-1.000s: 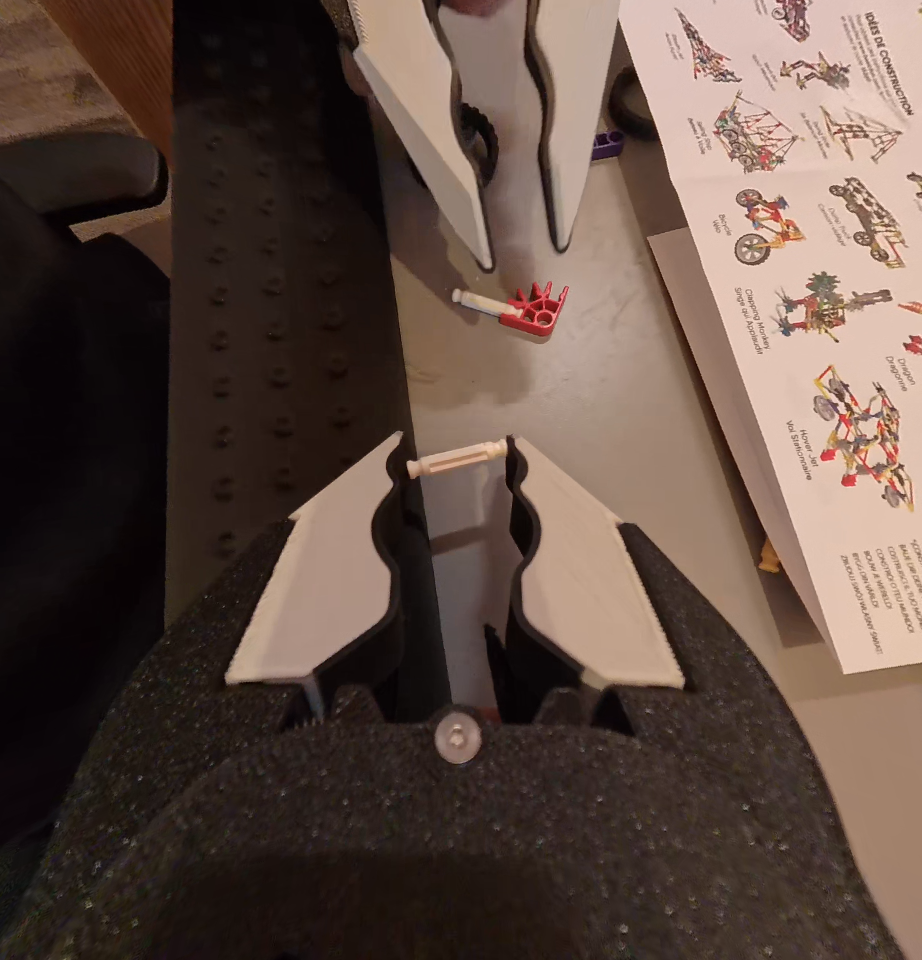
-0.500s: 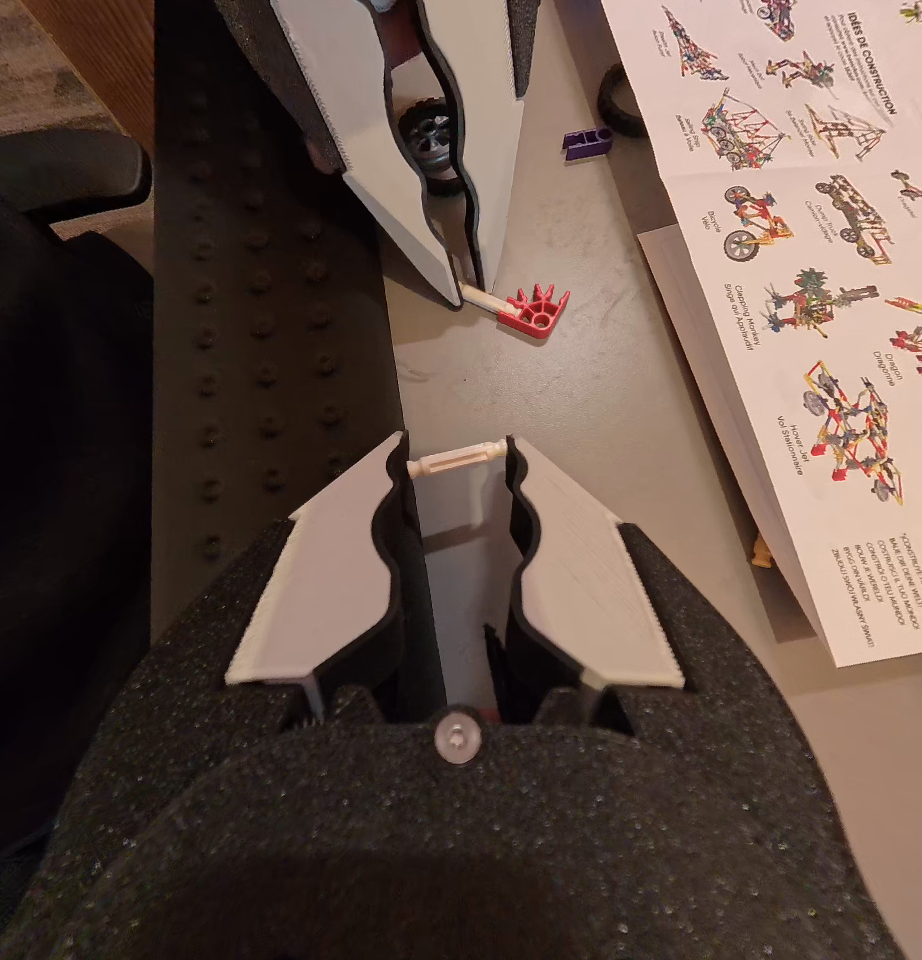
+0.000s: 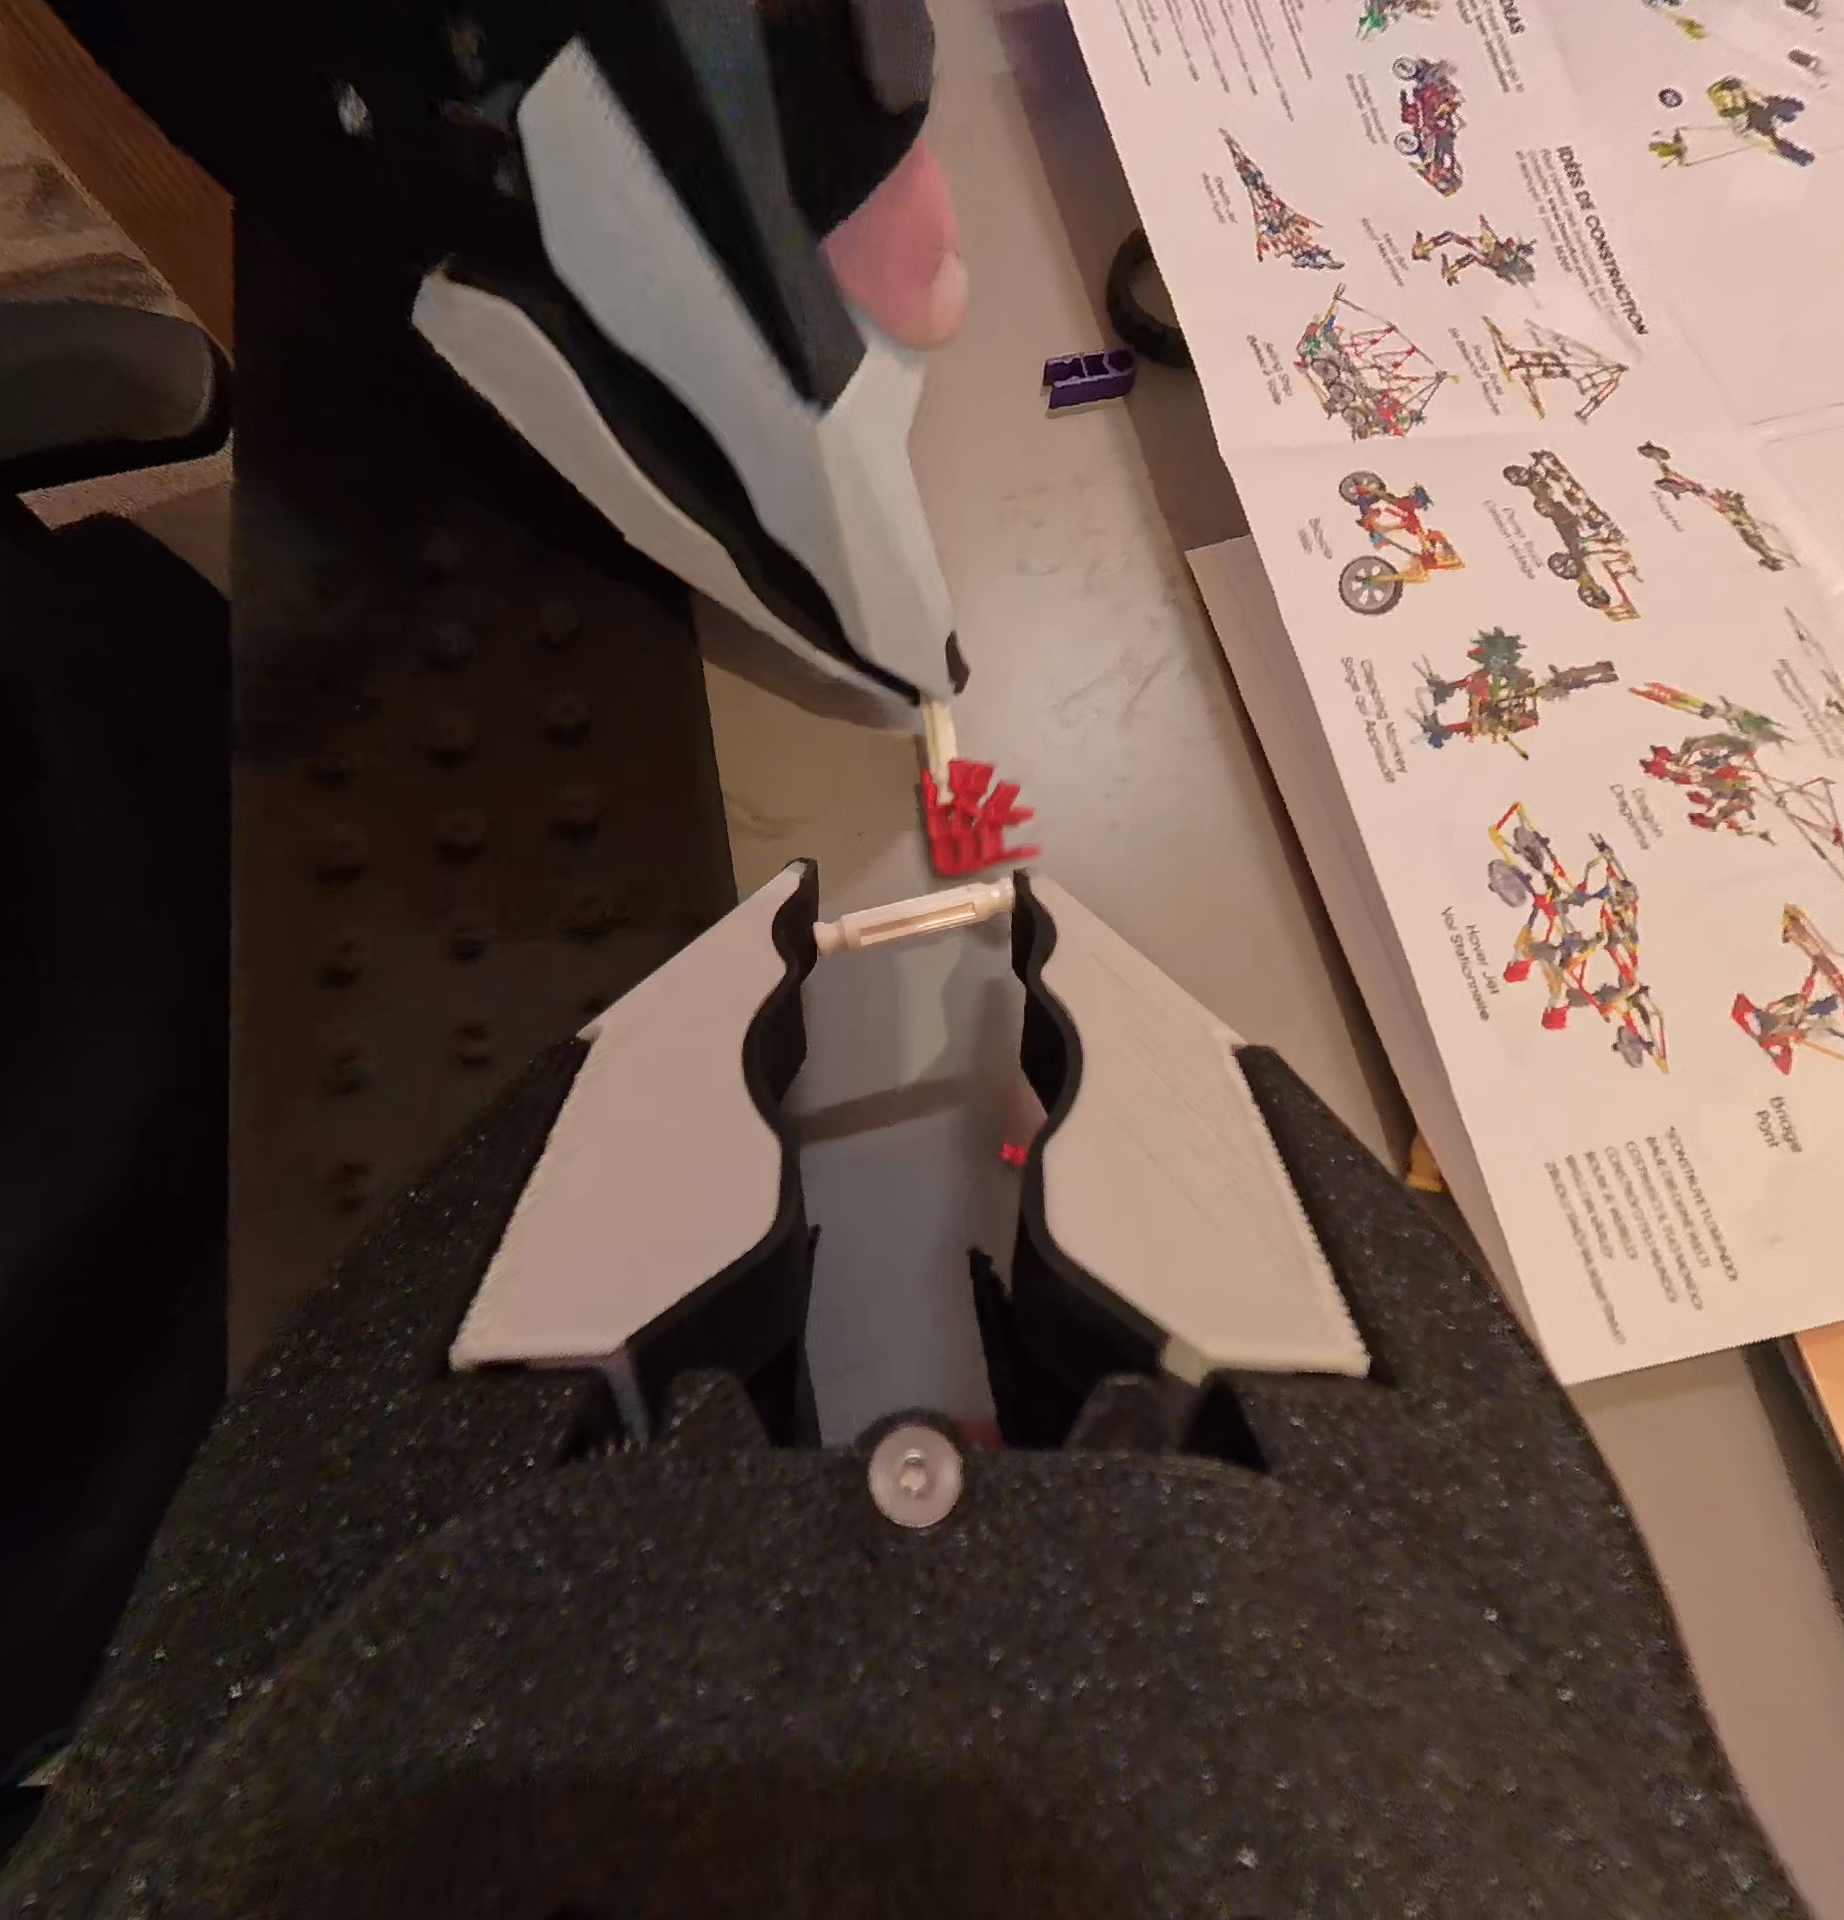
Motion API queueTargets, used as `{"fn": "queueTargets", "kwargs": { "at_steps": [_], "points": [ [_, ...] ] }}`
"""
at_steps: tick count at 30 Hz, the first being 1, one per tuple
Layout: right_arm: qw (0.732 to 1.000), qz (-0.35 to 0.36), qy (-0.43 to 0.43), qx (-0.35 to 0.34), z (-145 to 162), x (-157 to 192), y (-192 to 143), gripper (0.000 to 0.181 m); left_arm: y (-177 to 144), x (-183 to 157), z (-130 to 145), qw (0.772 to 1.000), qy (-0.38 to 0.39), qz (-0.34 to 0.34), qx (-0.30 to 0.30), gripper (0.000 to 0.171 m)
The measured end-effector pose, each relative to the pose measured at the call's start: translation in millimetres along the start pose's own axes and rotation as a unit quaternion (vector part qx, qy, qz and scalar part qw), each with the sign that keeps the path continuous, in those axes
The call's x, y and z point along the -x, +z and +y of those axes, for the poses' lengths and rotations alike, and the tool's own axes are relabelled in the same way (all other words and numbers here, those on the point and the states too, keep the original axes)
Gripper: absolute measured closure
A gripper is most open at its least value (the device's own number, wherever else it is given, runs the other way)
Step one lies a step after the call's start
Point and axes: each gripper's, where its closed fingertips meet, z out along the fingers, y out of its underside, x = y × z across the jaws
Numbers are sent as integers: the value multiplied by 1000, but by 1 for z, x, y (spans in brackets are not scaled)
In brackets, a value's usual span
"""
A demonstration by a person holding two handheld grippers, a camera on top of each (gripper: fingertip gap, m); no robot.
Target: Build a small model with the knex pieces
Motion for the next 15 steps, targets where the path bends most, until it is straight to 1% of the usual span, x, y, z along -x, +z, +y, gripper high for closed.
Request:
{"fn": "queueTargets", "kwargs": {
  "at_steps": [2, 4, 7, 10, 15],
  "points": [
    [1000, 2, -7, 0, -5, -3, 0, 144, 3, 7, 0, 998, 50, -27, 16, 169],
    [1000, -6, -14, 2, -9, -3, 1, 144, 6, 9, -2, 994, 103, -40, 17, 169],
    [1000, -9, -22, 12, -11, -9, 5, 144, 7, 15, -6, 985, 161, -60, 21, 169],
    [999, -18, -21, 21, -9, -11, 10, 144, 8, 21, -10, 977, 199, -79, 21, 169],
    [999, -19, -6, 51, 8, -15, 19, 144, 8, 24, -16, 970, 226, -88, 11, 169]
  ]
}}
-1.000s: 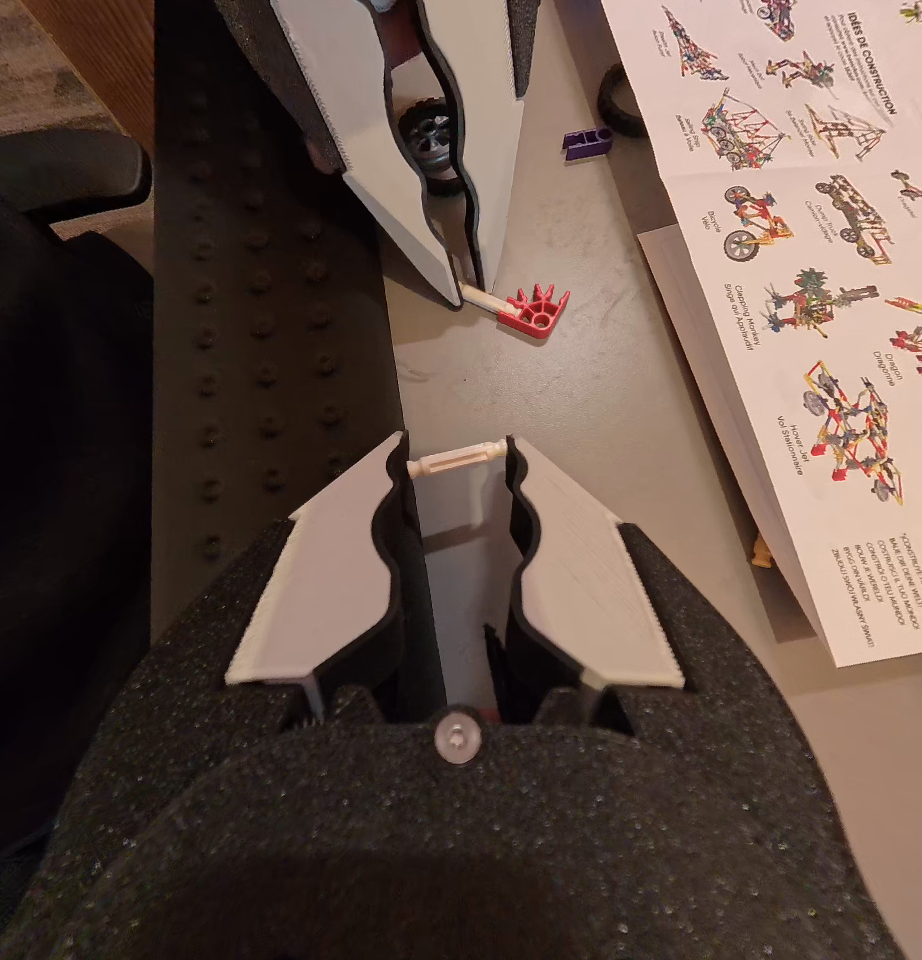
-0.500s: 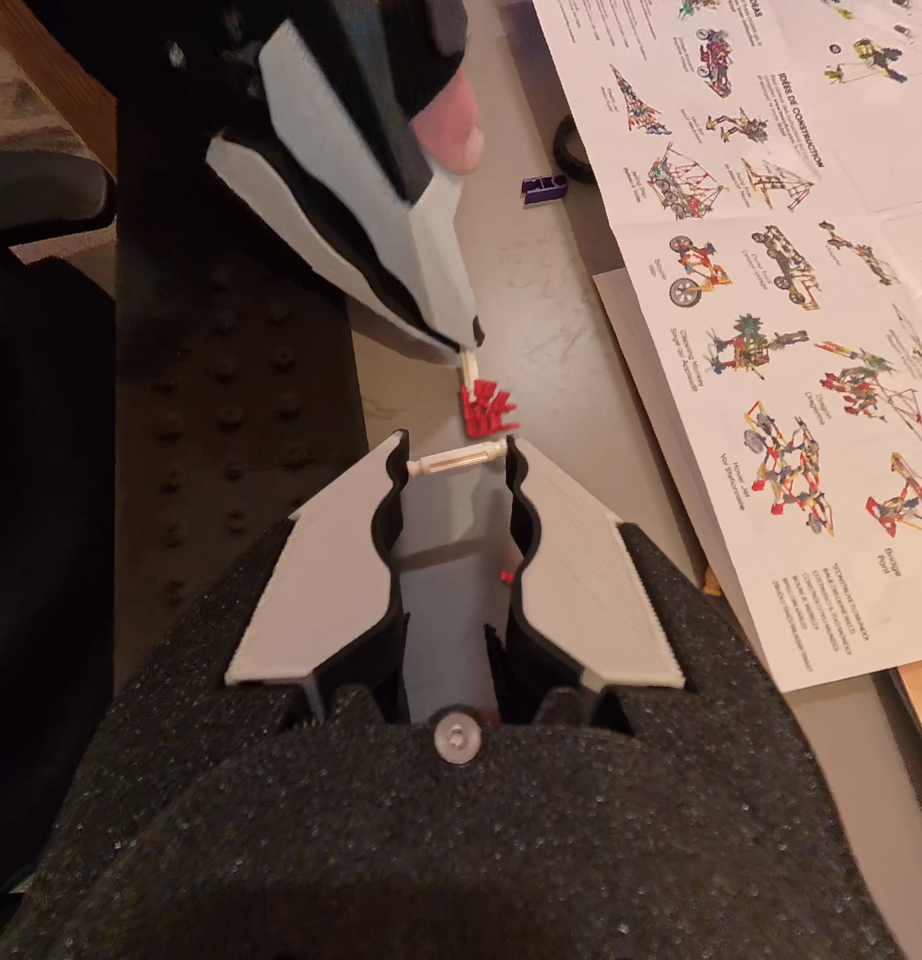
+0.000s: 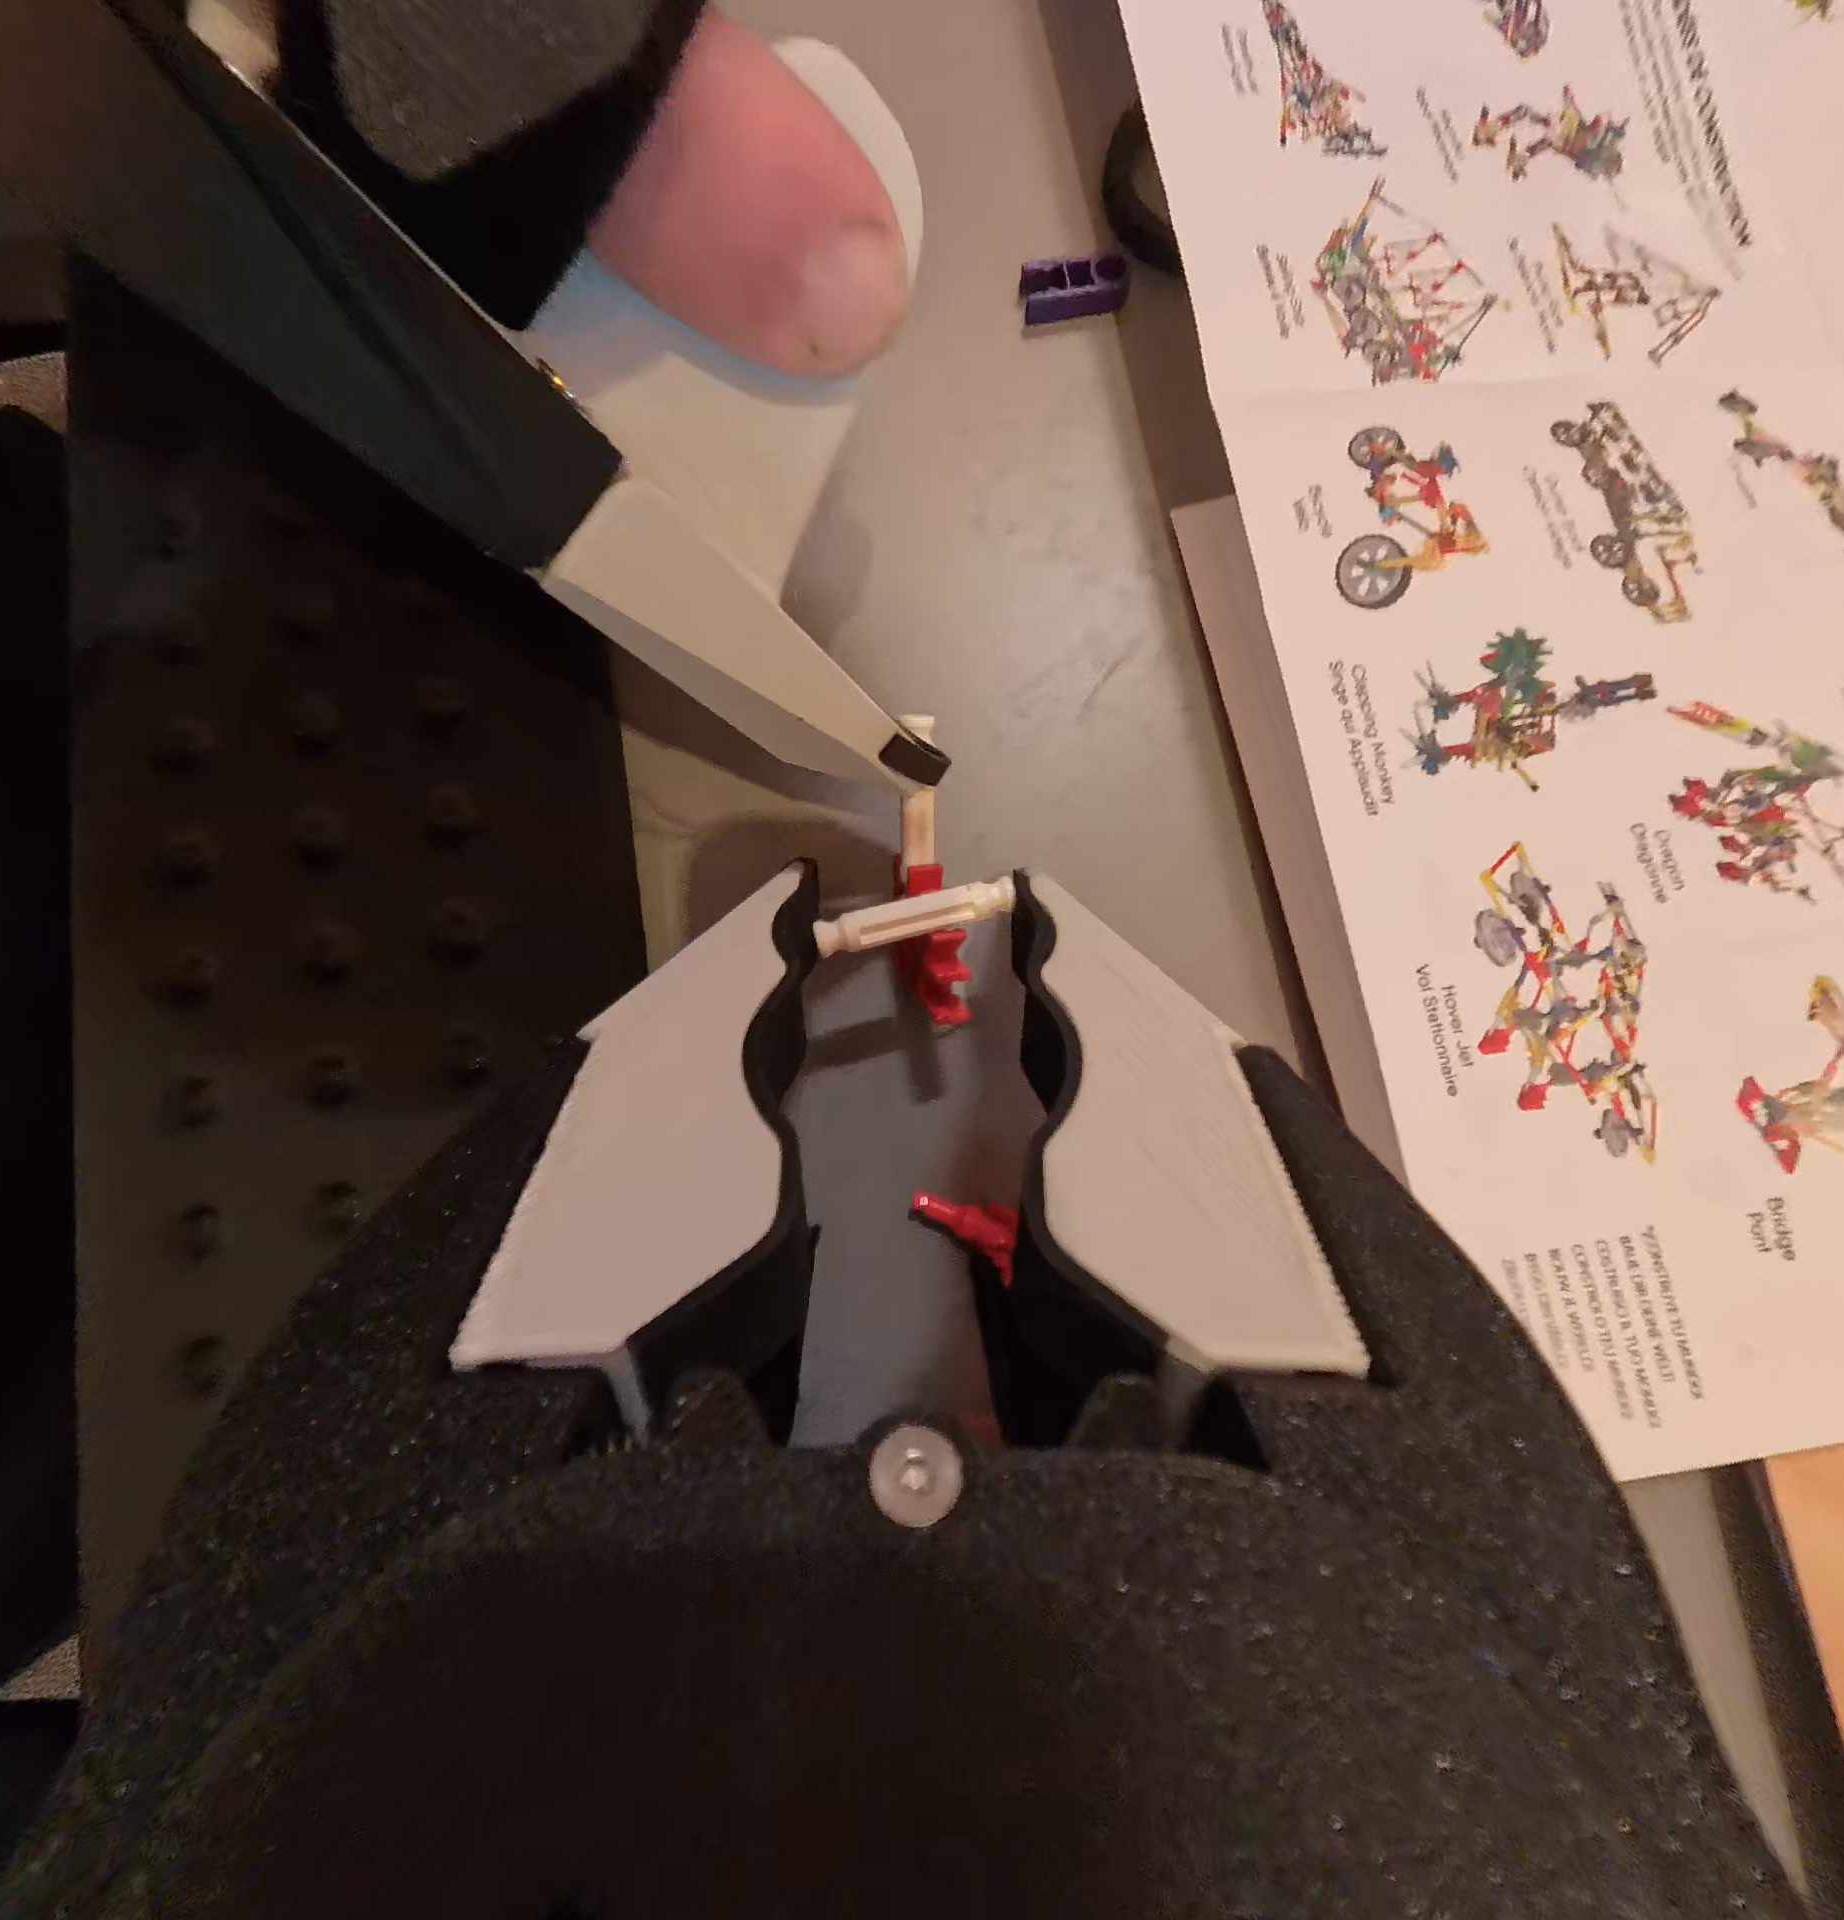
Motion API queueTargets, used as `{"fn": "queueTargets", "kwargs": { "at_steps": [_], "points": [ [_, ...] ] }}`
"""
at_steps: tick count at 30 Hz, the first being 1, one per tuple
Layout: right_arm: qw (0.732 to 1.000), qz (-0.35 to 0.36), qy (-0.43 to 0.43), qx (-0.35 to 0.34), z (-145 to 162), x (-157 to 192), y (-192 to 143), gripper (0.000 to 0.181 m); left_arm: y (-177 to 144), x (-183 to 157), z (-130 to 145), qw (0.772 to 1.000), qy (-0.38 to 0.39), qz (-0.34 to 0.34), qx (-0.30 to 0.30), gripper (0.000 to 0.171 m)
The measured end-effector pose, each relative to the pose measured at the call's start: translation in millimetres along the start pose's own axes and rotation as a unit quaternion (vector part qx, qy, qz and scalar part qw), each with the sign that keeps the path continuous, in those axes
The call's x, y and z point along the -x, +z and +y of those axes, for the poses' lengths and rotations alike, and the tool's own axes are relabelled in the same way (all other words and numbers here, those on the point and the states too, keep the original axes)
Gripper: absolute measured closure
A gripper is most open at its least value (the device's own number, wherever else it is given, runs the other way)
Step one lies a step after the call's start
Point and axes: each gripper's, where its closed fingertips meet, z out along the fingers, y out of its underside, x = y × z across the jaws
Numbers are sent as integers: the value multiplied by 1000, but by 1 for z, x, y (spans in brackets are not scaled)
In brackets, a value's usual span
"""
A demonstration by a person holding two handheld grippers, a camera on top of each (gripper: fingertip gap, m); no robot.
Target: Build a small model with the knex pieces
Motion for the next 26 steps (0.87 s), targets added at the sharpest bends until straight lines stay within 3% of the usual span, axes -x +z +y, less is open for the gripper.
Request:
{"fn": "queueTargets", "kwargs": {
  "at_steps": [12, 26],
  "points": [
    [1000, 0, 16, -20, 3, 2, 1, 144, 7, 0, 0, 1000, 5, 5, 7, 169],
    [999, 31, 17, -28, 4, 3, 1, 145, 10, 0, 0, 998, -22, -55, 13, 169]
  ]
}}
